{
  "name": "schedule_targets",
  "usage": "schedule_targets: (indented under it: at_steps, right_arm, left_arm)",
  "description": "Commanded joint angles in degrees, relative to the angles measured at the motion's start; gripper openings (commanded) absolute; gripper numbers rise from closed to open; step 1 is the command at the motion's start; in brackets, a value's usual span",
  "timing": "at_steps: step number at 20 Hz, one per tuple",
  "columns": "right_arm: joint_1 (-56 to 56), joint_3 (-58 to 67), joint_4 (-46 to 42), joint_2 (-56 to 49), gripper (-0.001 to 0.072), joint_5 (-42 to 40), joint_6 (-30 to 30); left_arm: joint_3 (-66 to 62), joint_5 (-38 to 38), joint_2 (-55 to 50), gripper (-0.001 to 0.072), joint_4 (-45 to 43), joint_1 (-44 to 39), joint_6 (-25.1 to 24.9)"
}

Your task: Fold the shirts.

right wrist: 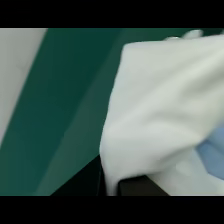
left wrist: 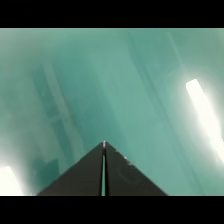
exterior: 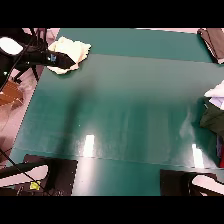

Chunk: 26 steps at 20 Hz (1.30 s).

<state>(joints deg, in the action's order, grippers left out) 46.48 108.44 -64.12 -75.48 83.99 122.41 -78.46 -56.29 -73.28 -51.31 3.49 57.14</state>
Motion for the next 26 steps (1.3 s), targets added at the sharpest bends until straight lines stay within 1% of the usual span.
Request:
schedule_targets:
  at_steps: [1,5,8,10,11,13,14,16,17,20,21,22,23,24,26]
  right_arm:
    - [8.6,0.0,-12.5,1.1,0.0016,15.1,-4.5]
    - [12.8,0.0,-22.9,0.9,0.0017,21.0,-12.9]
    - [13.7,-4.0,-27.7,1.0,0.0018,21.0,-20.7]
    - [13.7,-9.7,-28.5,1.0,0.0022,20.8,-23.1]
    - [13.5,-12.7,-28.5,1.0,0.0106,20.6,-24.7]
    - [13.1,-17.1,-29.0,1.0,0.0225,21.1,-27.8]
    - [13.2,-17.9,-29.5,1.3,0.0245,21.1,-28.5]
    - [14.3,-15.9,-31.5,2.2,0.0247,21.0,-28.6]
    - [15.4,-12.4,-32.1,2.3,0.0285,21.0,-28.5]
    - [19.8,2.1,-31.7,2.3,0.0294,20.0,-25.1]
    - [20.7,7.5,-30.4,2.3,0.0293,18.8,-23.6]
    - [21.2,11.6,-26.1,2.3,0.0293,15.9,-23.4]
    - [21.0,14.7,-18.3,2.5,0.0294,12.7,-23.4]
    - [20.1,15.3,-8.9,3.4,0.0293,9.1,-23.1]
    - [15.3,9.3,10.9,7.6,0.0292,-3.0,-21.2]
  left_arm:
    - [-2.7,0.2,0.0,0.0024,0.8,0.0,0.2]
    - [-4.5,0.3,0.0,0.0024,1.3,0.0,1.4]
    - [-4.6,0.2,0.0,0.0024,3.2,0.0,1.4]
    - [-4.6,-0.2,0.0,0.0024,4.3,0.0,1.4]
    - [-4.6,-0.4,0.1,0.0024,4.4,0.0,1.4]
    - [-4.6,-0.7,0.7,0.0024,4.3,0.0,1.4]
    - [-4.7,-0.5,1.1,0.0024,4.4,0.0,1.4]
    - [-4.8,0.3,1.8,0.0024,4.2,0.0,1.3]
    - [-5.0,0.4,2.1,0.0024,4.2,0.0,1.3]
    - [-5.0,0.0,2.3,0.0025,4.2,0.0,1.4]
    - [-5.0,-0.7,2.3,0.0025,4.5,0.0,1.4]
    - [-5.0,-1.6,2.3,0.0025,5.3,0.0,1.4]
    - [-5.0,-2.4,2.3,0.0026,6.2,0.0,1.4]
    - [-5.0,-3.9,2.3,0.0026,8.2,0.0,1.4]
    - [-5.0,-8.1,2.3,0.0025,14.5,0.0,1.3]
